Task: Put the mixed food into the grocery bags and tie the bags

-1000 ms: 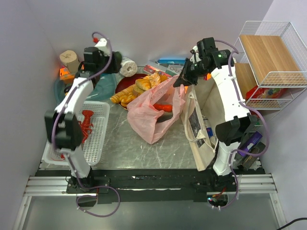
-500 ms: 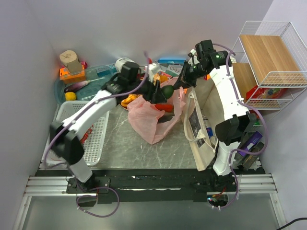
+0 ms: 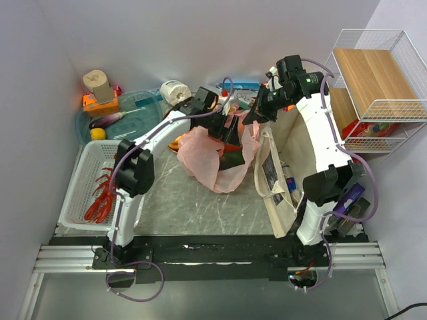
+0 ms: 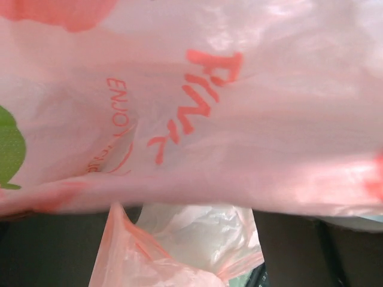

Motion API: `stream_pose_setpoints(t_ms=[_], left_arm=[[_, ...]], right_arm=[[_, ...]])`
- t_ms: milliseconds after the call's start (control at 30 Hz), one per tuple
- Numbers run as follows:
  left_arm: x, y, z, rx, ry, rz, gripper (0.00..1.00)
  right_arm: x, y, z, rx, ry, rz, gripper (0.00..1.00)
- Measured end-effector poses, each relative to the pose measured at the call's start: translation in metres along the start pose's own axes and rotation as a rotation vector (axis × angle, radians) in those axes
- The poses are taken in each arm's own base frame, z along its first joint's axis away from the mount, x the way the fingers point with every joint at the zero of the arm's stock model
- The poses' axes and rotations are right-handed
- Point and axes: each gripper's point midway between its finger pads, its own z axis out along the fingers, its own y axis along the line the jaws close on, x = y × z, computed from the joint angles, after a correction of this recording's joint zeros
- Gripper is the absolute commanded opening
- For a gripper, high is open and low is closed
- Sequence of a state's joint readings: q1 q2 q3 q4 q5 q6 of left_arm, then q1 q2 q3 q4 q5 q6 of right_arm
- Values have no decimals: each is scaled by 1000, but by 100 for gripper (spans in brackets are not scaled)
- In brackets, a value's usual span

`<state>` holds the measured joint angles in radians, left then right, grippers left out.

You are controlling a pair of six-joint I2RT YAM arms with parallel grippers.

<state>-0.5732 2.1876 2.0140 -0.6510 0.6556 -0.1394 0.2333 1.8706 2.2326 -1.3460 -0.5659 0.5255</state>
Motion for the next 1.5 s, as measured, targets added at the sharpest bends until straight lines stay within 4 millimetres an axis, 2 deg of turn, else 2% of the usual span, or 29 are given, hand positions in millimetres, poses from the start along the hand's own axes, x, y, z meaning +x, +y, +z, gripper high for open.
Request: stream_pose_setpoints(t_ms=[133, 233, 333, 400, 467, 533, 600, 667, 767, 800, 833, 867, 1000, 1133, 1200, 1267, 1400, 1500], left_arm=[[10, -6, -12, -8, -9, 12, 96], [19, -12, -35, -41, -24, 28, 96], [13, -16, -71, -101, -99, 55, 96], [4, -4, -113, -176, -193, 52, 96], [-11, 28, -170, -309, -327, 26, 96], [-21, 72, -227, -492, -443, -33, 96], [-24, 126, -286, -710, -538, -123, 96], [-19, 177, -324, -908, -557, -234, 96], [-9, 251, -346, -1132, -525, -384, 96], [1, 277, -348, -1191, -500, -434, 96], [11, 293, -349, -1230, -474, -472, 96], [28, 317, -348, -1278, -437, -527, 96], [93, 369, -362, -1378, -347, -708, 96], [129, 390, -401, -1460, -369, -831, 96], [138, 395, -418, -1489, -400, -869, 96], [144, 399, -427, -1501, -418, -893, 96], [151, 413, -417, -1472, -424, -914, 98], [154, 419, -401, -1429, -408, -918, 92]], right_arm=[[2, -1, -1, 4, 2, 3, 0], [2, -2, -1, 6, 1, 4, 0], [2, -2, -1, 7, 1, 4, 0], [2, -2, -1, 6, 0, 4, 0], [2, -2, 0, 7, 1, 4, 0], [2, -2, 0, 7, 3, 5, 0], [2, -2, 0, 7, 3, 6, 0], [2, -2, 0, 7, 4, 6, 0], [1, -1, -1, 4, 1, 4, 0], [1, -1, 0, 3, 0, 3, 0], [1, -1, 0, 3, 0, 4, 0], [1, -1, 0, 3, 1, 7, 0], [-3, 1, -1, 4, -6, 6, 0], [-14, 8, 0, -12, -31, -6, 0], [-16, 9, 1, -15, -34, 0, 0], [-16, 8, 3, -12, -29, 14, 0], [-17, 8, 4, -11, -27, 29, 0], [-20, 10, 4, -16, -34, 31, 0]])
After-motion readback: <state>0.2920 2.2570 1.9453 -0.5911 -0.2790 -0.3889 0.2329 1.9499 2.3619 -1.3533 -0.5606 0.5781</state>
